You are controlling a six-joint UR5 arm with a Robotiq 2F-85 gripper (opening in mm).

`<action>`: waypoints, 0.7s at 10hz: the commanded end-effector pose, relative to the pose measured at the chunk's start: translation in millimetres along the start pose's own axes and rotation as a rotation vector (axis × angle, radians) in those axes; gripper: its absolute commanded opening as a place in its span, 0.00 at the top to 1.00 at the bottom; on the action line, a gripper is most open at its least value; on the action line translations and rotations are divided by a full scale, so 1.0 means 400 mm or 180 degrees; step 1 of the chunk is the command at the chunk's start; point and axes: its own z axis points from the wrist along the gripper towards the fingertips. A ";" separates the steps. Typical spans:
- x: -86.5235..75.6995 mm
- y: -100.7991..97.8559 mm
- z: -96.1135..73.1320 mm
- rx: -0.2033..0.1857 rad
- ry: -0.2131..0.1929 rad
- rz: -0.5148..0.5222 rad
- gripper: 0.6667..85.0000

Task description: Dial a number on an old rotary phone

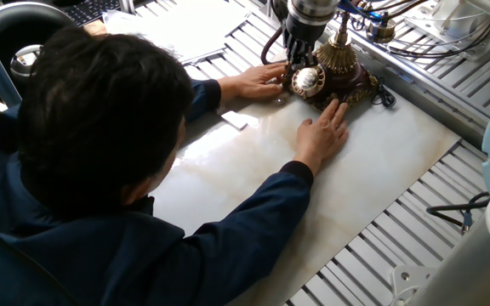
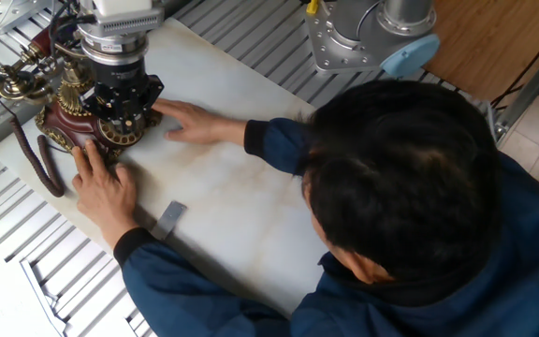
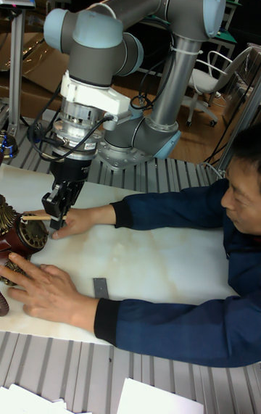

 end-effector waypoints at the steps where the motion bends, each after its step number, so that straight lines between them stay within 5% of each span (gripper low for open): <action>1: -0.004 -0.002 0.003 -0.0008 -0.0060 0.0022 0.98; 7: 0.048 0.003 0.017 -0.0064 0.0010 0.0135 0.98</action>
